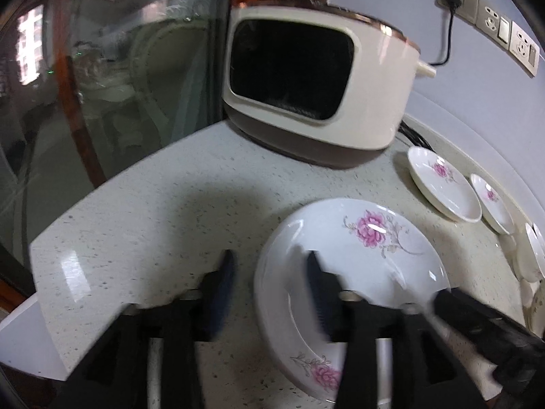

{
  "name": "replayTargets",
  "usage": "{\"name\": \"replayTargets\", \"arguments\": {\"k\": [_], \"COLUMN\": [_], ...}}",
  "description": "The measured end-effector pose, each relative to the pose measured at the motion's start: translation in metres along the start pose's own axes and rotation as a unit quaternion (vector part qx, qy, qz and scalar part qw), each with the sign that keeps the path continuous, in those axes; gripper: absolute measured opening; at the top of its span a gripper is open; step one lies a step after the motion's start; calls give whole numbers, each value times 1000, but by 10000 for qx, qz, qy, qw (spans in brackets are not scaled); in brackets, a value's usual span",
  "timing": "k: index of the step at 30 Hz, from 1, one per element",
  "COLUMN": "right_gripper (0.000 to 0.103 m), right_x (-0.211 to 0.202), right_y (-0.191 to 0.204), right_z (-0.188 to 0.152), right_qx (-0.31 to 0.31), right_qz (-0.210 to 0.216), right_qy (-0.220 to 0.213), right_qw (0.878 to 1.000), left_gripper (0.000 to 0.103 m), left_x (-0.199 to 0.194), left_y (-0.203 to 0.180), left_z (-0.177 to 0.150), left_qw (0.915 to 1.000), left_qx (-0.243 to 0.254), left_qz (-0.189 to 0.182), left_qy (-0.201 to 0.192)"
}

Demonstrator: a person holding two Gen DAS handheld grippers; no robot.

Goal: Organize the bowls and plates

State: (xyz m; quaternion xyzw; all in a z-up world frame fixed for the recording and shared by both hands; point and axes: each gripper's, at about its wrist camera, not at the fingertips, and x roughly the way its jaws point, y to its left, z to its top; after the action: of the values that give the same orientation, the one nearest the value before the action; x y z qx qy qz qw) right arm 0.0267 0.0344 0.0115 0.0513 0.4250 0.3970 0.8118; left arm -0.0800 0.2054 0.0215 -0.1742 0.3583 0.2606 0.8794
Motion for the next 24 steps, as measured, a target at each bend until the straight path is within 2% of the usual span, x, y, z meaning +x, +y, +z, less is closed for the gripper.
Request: {"name": "replayTargets", "arguments": {"k": [1, 2, 3, 5, 6, 8, 10, 13, 18, 24], "right_gripper": [73, 73, 74, 89, 91, 93, 93, 93, 93, 93], "right_x": [-8, -14, -21, -35, -42, -53, -61, -68, -67, -72], "right_y": [0, -2, -3, -8, -11, -16, -19, -27, -34, -42], "right_z": [1, 2, 3, 5, 7, 10, 14, 19, 22, 23], "right_qx": [-69, -133, -184, -181, -125, -49, -31, 36, 266, 518], "right_qz": [-224, -413, -588, -764, -763, -808, -957, -1209, -1457, -1202], "right_qy": [-223, -394, -574, -965, -1151, -1350, -1473, -1479, -1248, -1242], "right_qw": [9995, 9983, 9964, 9922, 9903, 9875, 9845, 9816, 9811, 9836], "left_gripper": [71, 74, 74, 75, 76, 82, 84, 85, 85, 85], "left_x": [-3, -6, -11, -18, -23, -32, -40, -48, -54, -58], "left_y": [0, -2, -5, -12, -17, -25, -33, -46, -61, -78], "left_z": [1, 1, 1, 3, 3, 3, 3, 2, 2, 0], "left_qw": [10000, 9999, 9996, 9990, 9984, 9968, 9948, 9910, 9877, 9832], "left_qx": [-11, -5, 58, 192, 275, 427, 601, 911, 1165, 1404], "left_qz": [35, 61, 56, 58, 36, -27, -49, -105, -383, -569], "left_qy": [-70, -156, -255, -390, -491, -669, -816, -970, -969, -1017]}}
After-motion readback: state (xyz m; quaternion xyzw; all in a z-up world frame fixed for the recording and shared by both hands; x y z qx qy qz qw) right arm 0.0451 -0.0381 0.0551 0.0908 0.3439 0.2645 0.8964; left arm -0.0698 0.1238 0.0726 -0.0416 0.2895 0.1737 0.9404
